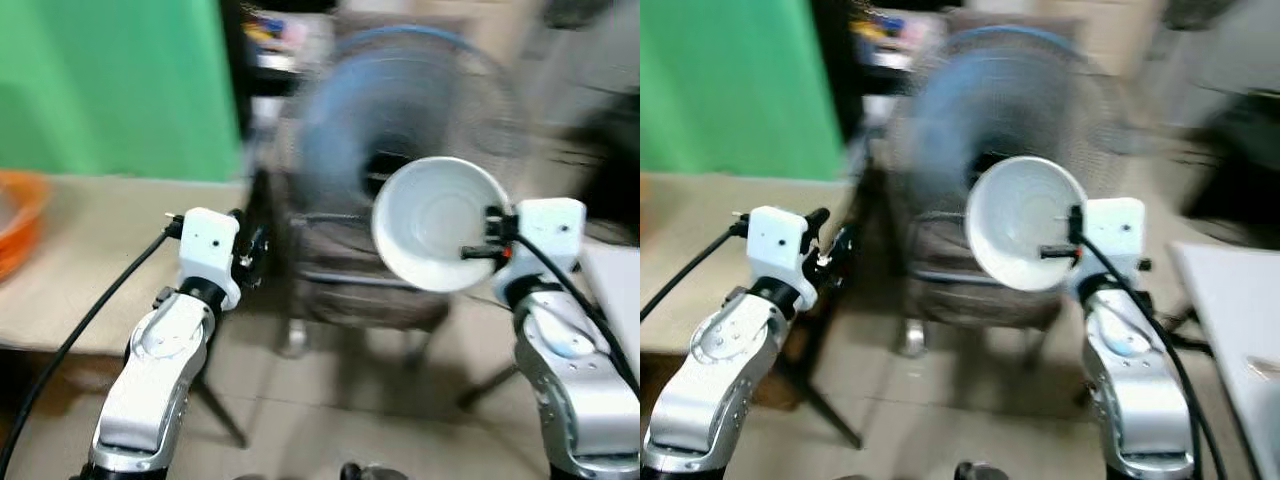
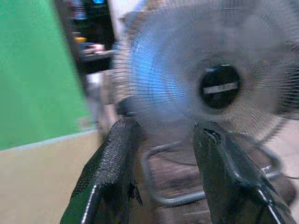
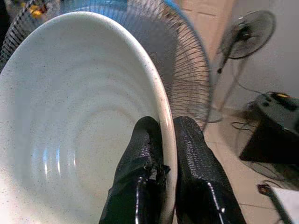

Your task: Setting the table

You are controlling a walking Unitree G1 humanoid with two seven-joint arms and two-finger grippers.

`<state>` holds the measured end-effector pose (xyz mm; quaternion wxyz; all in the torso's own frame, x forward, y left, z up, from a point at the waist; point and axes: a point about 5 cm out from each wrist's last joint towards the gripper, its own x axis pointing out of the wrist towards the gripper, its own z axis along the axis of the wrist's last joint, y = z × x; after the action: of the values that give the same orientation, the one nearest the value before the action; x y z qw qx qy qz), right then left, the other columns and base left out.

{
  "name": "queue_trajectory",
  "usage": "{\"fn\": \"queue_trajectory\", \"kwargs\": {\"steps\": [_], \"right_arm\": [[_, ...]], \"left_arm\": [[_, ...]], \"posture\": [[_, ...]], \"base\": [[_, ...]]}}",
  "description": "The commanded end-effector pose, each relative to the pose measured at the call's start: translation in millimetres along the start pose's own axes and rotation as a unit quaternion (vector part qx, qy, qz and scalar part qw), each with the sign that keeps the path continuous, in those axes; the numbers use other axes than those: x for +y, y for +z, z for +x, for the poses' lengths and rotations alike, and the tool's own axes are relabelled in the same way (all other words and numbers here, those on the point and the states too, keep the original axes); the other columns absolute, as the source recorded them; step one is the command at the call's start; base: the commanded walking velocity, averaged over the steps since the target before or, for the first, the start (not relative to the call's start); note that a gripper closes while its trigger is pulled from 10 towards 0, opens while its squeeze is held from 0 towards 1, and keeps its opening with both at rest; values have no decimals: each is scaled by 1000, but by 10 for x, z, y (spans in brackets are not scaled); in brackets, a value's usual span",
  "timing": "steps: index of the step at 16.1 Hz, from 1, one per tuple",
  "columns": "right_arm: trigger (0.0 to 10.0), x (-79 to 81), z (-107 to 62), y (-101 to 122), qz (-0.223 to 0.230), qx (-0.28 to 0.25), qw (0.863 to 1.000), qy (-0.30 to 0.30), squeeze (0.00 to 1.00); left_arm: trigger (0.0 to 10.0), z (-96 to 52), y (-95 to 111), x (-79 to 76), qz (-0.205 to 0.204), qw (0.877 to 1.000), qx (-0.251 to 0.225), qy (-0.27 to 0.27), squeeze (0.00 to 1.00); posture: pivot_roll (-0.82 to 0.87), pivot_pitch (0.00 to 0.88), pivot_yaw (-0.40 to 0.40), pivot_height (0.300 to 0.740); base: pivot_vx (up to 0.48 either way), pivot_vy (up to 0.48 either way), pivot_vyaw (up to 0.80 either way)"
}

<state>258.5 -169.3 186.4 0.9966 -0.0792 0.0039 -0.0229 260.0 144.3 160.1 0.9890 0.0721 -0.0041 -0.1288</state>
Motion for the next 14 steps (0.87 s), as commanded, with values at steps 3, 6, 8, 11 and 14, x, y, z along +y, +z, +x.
{"fn": "queue_trajectory", "kwargs": {"steps": [3, 6, 8, 11, 14], "right_arm": [[10000, -13, 64, 59, -3, -18, 1000, 16, 0], [10000, 17, 87, -1, 27, 1, 999, 23, 0], [10000, 24, 85, 1, 35, 6, 999, 24, 0], [10000, 3, 77, 26, 51, 13, 999, 8, 0], [10000, -25, 35, 114, 62, 6, 998, -11, 0]], "left_arm": [[10000, -55, -3, -36, 2, 1000, -1, 14, 0], [10000, -42, 14, 13, 15, 999, -1, 31, 0], [10000, -9, 37, 16, 12, 1000, -6, 25, 0], [10000, 53, 52, -5, 6, 1000, -14, 14, 0], [10000, 108, 68, -57, -8, 1000, -20, -10, 0]], "posture": [[108, 0, -66, 740], [110, 0, -62, 740], [98, 0, -32, 740], [61, 0, 7, 740], [27, 0, 34, 740]], "base": [[0, 0, -800], [0, 0, -800], [0, 0, -800], [0, 0, -800], [0, 0, -800]]}}
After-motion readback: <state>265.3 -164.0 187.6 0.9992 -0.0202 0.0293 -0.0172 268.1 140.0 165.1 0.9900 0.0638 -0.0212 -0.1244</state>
